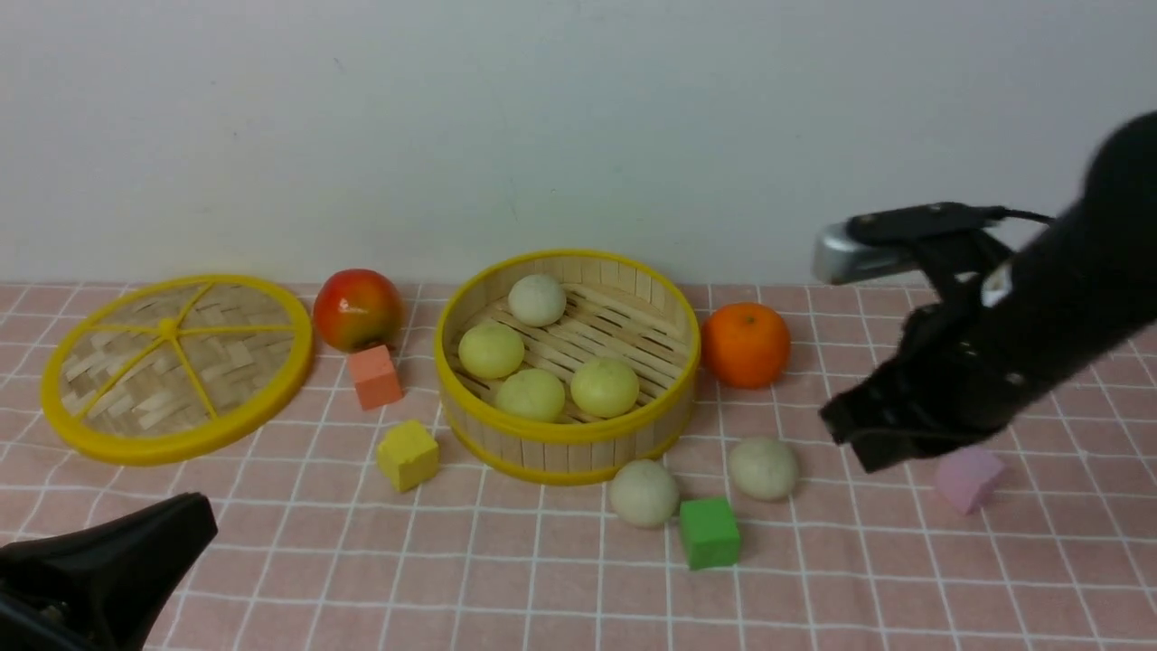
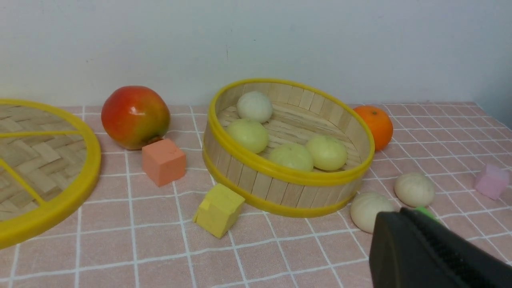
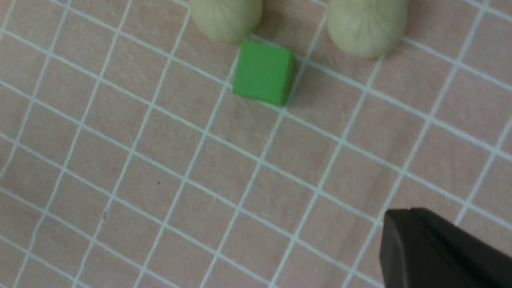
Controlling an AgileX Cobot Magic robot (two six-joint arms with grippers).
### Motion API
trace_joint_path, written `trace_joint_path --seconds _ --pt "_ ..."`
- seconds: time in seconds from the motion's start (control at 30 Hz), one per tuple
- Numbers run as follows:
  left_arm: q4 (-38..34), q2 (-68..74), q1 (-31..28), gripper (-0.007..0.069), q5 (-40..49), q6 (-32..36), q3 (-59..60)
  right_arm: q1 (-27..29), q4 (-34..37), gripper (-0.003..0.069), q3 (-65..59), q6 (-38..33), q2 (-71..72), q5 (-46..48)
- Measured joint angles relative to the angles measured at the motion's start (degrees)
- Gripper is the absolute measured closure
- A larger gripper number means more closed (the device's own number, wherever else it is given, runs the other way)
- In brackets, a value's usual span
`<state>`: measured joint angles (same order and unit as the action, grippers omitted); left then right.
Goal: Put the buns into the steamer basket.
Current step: Use the right arm to grab a steamed stuffed bun
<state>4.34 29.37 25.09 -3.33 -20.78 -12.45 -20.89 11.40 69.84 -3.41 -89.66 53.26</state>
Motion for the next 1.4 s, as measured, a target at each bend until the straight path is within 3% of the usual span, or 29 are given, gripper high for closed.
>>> trace_joint_path --seconds 0.2,0.47,0.57,0.9,1.13,1.4 --pt "0.0 0.0 0.0 0.0637 0.0 0.0 0.0 -2.1 -4.0 0.0597 10.3 3.8 -11.4 0.3" --pt "0.0 0.0 0.0 0.0636 0.0 -0.1 0.0 -2.1 -4.9 0.0412 16.0 5.8 -21.0 0.3" --pt "0.0 0.0 0.0 0.0634 0.0 -0.1 0.0 -2.1 -5.3 0.0382 16.3 6.5 -22.7 -1.7" --pt "0.0 0.0 0.0 0.0624 0.1 -0.1 0.0 -1.8 -6.6 0.0378 16.3 9.3 -25.1 -5.9" --pt "0.0 0.0 0.0 0.062 0.1 -0.1 0.0 -1.8 -11.4 0.0378 16.3 13.2 -25.1 -7.3" --pt "0.0 0.0 0.0 0.0612 0.1 -0.1 0.0 -1.8 -10.6 0.0378 16.3 13.6 -26.7 -7.5"
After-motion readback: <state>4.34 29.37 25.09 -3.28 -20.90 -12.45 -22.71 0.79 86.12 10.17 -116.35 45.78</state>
